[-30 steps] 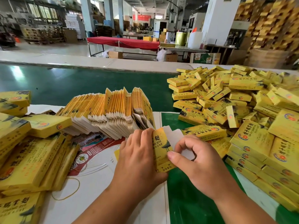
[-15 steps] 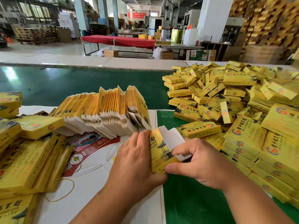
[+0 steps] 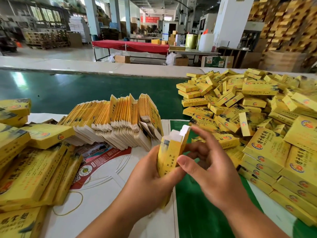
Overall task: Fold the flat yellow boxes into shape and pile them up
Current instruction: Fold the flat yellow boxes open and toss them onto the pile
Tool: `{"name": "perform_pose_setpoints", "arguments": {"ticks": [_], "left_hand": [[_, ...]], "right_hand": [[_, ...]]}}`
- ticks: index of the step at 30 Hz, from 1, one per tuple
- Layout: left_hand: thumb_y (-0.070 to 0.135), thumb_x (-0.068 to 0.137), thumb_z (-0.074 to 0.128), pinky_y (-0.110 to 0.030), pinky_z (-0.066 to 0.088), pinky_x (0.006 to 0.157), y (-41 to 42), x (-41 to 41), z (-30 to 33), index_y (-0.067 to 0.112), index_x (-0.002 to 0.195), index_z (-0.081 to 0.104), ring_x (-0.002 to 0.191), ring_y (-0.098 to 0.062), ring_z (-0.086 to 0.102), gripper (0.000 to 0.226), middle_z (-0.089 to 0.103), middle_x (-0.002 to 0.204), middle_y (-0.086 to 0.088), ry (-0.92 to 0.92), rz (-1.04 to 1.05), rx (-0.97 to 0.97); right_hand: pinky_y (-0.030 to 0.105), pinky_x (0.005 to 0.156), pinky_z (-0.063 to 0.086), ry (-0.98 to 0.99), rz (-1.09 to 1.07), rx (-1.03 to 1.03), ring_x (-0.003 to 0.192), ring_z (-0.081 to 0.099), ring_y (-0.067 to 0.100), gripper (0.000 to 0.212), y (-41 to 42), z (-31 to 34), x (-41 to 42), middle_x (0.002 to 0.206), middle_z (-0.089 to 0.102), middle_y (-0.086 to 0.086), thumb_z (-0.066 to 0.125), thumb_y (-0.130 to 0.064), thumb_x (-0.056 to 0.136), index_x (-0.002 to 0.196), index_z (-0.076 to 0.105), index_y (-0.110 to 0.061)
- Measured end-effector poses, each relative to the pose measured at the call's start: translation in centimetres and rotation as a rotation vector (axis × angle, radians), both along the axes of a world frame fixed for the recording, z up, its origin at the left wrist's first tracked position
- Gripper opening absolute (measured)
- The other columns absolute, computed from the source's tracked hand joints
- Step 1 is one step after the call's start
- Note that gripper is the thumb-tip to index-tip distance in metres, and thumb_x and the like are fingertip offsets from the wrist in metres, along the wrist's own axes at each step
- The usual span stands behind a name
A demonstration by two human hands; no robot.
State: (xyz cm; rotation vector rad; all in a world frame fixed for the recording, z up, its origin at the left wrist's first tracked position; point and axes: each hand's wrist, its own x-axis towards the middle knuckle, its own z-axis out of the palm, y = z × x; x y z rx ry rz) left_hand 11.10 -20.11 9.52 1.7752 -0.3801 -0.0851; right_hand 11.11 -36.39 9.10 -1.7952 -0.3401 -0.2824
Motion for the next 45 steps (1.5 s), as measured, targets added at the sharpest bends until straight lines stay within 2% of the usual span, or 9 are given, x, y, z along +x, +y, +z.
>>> {"name": "perform_pose_setpoints", "arguments": {"ticks": [4, 7, 10, 18, 27, 33, 38, 42, 45], "left_hand": [[0.045, 0.076, 0.066, -0.012, 0.054, 0.065, 0.3, 0.0, 0.3, 0.031, 0.099, 0.065, 0.081, -0.003, 0.070, 0.027, 0.073, 0.089, 0.011, 0.140, -0.081, -0.120], [0.049, 0.074, 0.068, -0.027, 0.060, 0.075, 0.5, 0.1, 0.2, 0.036, 0.097, 0.070, 0.089, -0.016, 0.071, 0.026, 0.074, 0.096, 0.003, 0.218, -0.121, -0.207], [0.037, 0.076, 0.069, -0.043, 0.059, 0.077, 0.7, 0.4, -0.2, 0.017, 0.106, 0.070, 0.096, -0.030, 0.072, 0.037, 0.074, 0.104, -0.013, 0.406, -0.116, -0.448], [0.029, 0.081, 0.064, -0.043, 0.059, 0.071, 0.7, 1.0, -0.8, 0.009, 0.110, 0.068, 0.094, -0.037, 0.071, 0.035, 0.071, 0.106, -0.022, 0.489, -0.097, -0.559], [0.031, 0.080, 0.059, -0.030, 0.058, 0.056, -0.4, 0.5, -1.0, 0.026, 0.081, 0.076, 0.076, -0.026, 0.075, 0.018, 0.076, 0.091, -0.014, 0.397, -0.020, -0.459], [0.056, 0.078, 0.045, -0.027, 0.056, 0.052, -0.6, 0.6, -0.9, 0.032, 0.081, 0.074, 0.070, -0.023, 0.075, 0.038, 0.077, 0.082, -0.007, 0.246, 0.157, -0.387], [0.058, 0.078, 0.040, -0.022, 0.053, 0.048, -0.4, 0.7, -1.0, 0.037, 0.081, 0.069, 0.062, -0.014, 0.073, 0.036, 0.076, 0.072, 0.002, 0.045, 0.313, -0.261], [0.054, 0.081, 0.042, -0.015, 0.047, 0.042, -0.5, 0.7, -1.1, 0.030, 0.073, 0.067, 0.052, -0.007, 0.068, 0.035, 0.073, 0.064, 0.006, -0.048, 0.344, -0.185], [0.052, 0.082, 0.044, -0.019, 0.053, 0.048, -0.8, 0.5, -1.3, 0.036, 0.083, 0.066, 0.060, -0.008, 0.071, 0.027, 0.075, 0.072, 0.007, -0.022, 0.279, -0.174]], "right_hand": [[0.016, 0.068, 0.052, 0.068, 0.089, -0.018, 0.091, 0.068, 0.003, 0.038, 0.4, -0.1, 0.2, 0.102, 0.074, -0.017, 0.059, -0.065, 0.076, 0.109, 0.067, -0.050], [0.015, 0.066, 0.053, 0.083, 0.081, 0.031, 0.089, 0.069, 0.004, 0.032, 0.5, 0.0, 0.2, 0.101, 0.075, -0.013, 0.064, -0.061, 0.079, 0.106, 0.071, -0.045], [0.020, 0.064, 0.054, 0.096, 0.011, 0.032, 0.086, 0.070, 0.009, 0.028, 0.2, -0.3, 0.4, 0.096, 0.075, -0.008, 0.069, -0.059, 0.078, 0.103, 0.071, -0.046], [0.017, 0.058, 0.053, 0.195, 0.015, 0.138, 0.080, 0.073, 0.013, 0.028, 0.2, -1.6, 1.0, 0.089, 0.076, -0.001, 0.071, -0.051, 0.069, 0.092, 0.072, -0.035], [0.064, 0.065, 0.053, 0.127, -0.196, 0.133, 0.075, 0.060, 0.051, 0.044, 0.7, -2.0, 0.9, 0.077, 0.064, 0.028, 0.059, -0.056, 0.079, 0.079, 0.065, -0.013], [0.017, 0.043, 0.040, 0.000, -0.209, 0.004, 0.045, 0.047, 0.005, 0.042, 1.4, -1.1, 0.4, 0.052, 0.055, -0.006, 0.045, -0.050, 0.090, 0.068, 0.054, -0.015], [0.018, 0.044, 0.041, -0.015, -0.174, -0.003, 0.049, 0.052, 0.003, 0.039, 2.0, -1.0, 0.2, 0.058, 0.060, -0.002, 0.047, -0.045, 0.091, 0.069, 0.056, -0.014], [0.038, 0.049, 0.047, -0.020, -0.187, 0.030, 0.056, 0.055, 0.027, 0.050, 1.9, -1.3, 0.5, 0.062, 0.059, 0.013, 0.047, -0.048, 0.090, 0.074, 0.057, -0.002], [0.024, 0.043, 0.036, -0.074, -0.243, -0.007, 0.046, 0.042, 0.008, 0.045, 1.6, -1.2, 0.6, 0.053, 0.049, 0.005, 0.047, -0.046, 0.091, 0.070, 0.054, -0.006]]}}
